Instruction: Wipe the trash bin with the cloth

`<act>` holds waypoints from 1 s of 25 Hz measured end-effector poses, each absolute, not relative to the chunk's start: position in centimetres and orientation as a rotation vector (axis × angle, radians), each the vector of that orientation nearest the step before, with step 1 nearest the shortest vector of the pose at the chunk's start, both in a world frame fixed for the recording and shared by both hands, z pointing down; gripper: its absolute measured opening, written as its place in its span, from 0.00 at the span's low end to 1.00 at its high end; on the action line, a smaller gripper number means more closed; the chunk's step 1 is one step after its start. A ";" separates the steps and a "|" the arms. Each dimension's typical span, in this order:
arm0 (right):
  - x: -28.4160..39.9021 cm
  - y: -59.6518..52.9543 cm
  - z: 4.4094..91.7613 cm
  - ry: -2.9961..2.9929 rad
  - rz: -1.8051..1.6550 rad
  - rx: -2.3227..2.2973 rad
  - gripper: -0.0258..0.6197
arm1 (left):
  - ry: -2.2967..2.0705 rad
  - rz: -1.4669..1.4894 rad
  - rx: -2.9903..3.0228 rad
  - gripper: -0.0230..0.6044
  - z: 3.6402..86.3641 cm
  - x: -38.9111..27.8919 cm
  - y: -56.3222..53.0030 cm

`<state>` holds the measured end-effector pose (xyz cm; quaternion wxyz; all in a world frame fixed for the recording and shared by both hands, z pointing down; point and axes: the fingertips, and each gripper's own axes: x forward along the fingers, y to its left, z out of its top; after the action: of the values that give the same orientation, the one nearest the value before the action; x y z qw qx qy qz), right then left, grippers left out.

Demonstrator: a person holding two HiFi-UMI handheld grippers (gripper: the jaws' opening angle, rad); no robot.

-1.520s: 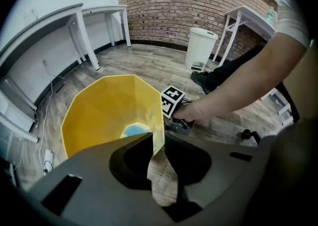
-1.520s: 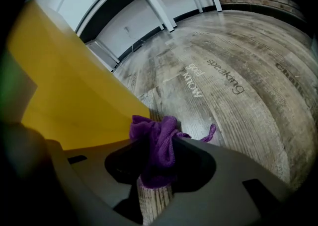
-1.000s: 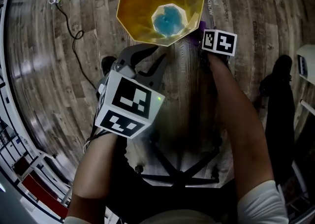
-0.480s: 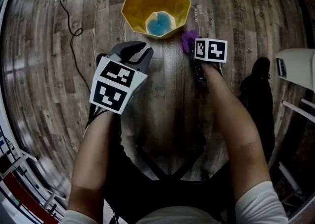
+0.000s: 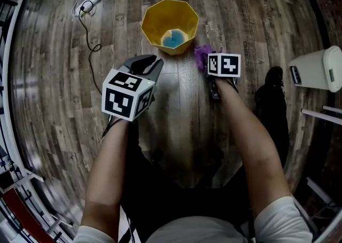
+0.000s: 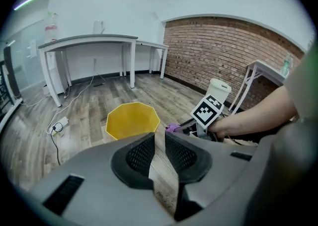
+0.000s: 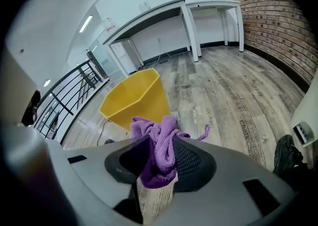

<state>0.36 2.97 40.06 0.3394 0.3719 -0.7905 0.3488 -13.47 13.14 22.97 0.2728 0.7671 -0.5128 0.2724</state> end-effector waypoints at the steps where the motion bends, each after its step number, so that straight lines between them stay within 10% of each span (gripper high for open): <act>1: 0.5 3.3 39.2 -2.065 0.904 0.970 0.26 | -1.386 0.726 2.063 0.14 22.4 -13.4 13.6; 25: 0.1 9.0 25.8 -2.239 0.857 0.986 0.26 | -1.452 0.498 2.038 0.05 13.7 -11.1 21.8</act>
<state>0.07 8.98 25.80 0.2713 0.3660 -0.8314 0.3181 -11.15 21.79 13.70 0.2911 0.7642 -0.5445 0.1867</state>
